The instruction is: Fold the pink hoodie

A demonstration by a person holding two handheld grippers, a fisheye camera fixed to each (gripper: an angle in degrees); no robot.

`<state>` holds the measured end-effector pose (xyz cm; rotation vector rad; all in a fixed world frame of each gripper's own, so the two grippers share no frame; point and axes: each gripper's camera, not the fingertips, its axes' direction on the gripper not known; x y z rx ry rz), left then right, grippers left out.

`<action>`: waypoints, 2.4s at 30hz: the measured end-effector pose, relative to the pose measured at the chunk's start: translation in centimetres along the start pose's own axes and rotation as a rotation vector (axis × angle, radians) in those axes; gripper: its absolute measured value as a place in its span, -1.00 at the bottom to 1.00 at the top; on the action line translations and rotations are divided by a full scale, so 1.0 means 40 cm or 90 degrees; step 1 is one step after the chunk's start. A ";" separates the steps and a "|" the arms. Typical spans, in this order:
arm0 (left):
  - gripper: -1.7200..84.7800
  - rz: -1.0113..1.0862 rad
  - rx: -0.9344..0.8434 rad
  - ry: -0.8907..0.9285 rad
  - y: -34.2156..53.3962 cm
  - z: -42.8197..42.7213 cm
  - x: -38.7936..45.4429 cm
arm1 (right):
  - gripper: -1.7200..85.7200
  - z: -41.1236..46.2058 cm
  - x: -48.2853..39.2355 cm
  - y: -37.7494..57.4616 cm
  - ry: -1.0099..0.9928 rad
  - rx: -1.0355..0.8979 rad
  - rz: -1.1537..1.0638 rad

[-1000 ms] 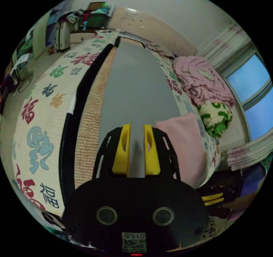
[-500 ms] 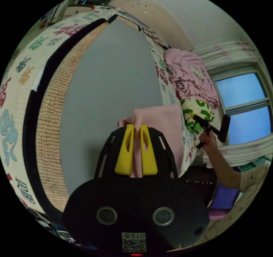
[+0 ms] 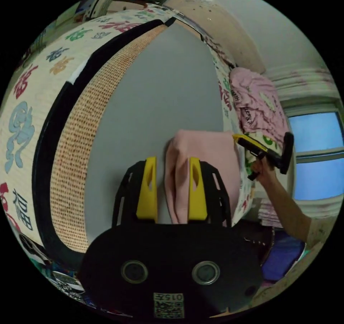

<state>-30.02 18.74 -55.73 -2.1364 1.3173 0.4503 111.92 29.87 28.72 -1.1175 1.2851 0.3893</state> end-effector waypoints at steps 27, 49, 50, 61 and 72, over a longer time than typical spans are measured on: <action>-0.88 0.006 -0.038 0.135 0.407 0.180 -0.609 | -0.78 0.186 -0.251 -0.599 -0.331 -0.094 0.149; -0.92 -0.085 0.104 -0.048 0.395 -0.500 -1.280 | -0.74 0.761 -1.021 -1.186 -0.450 -0.215 0.122; -0.92 -0.066 0.100 -0.073 0.367 -0.520 -1.275 | -0.75 0.781 -1.075 -1.211 -0.434 -0.192 0.110; -0.83 0.020 0.077 -0.293 0.339 -0.582 -1.273 | -0.79 1.031 -1.359 -1.363 -0.307 -0.151 0.031; -0.76 -0.477 0.256 -0.428 1.679 -0.822 -1.395 | -0.78 1.263 -1.710 -1.360 -0.059 -0.171 -0.271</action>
